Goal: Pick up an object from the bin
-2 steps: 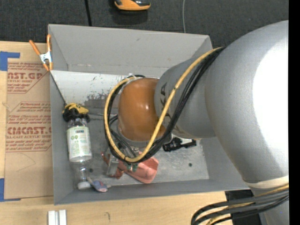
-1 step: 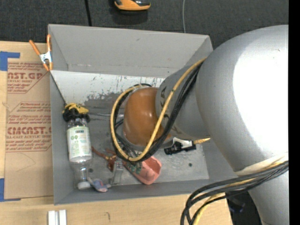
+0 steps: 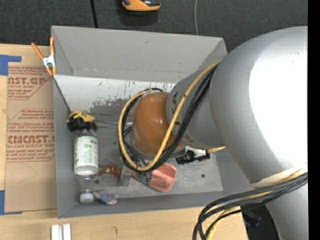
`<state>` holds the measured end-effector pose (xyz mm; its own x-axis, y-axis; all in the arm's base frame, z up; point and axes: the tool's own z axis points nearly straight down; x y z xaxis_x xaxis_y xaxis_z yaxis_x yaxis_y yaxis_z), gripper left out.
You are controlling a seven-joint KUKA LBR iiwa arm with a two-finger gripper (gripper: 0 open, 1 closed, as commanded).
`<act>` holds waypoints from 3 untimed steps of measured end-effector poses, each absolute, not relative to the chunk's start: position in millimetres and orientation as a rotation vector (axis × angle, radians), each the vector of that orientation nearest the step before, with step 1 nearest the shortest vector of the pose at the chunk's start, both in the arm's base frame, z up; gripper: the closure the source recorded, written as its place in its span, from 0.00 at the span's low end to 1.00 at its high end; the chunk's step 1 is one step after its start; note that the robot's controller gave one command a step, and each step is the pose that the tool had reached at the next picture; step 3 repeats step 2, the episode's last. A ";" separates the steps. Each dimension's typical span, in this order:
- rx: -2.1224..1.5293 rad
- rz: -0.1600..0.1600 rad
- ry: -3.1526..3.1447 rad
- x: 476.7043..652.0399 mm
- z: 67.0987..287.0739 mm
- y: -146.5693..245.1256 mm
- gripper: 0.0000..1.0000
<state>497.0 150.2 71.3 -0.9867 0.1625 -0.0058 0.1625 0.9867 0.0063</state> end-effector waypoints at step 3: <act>0.269 0.000 3.130 499.3 203.8 163.6 1.00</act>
Offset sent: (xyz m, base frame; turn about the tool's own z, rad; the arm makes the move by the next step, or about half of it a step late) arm 0.0022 0.0131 0.1332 0.0097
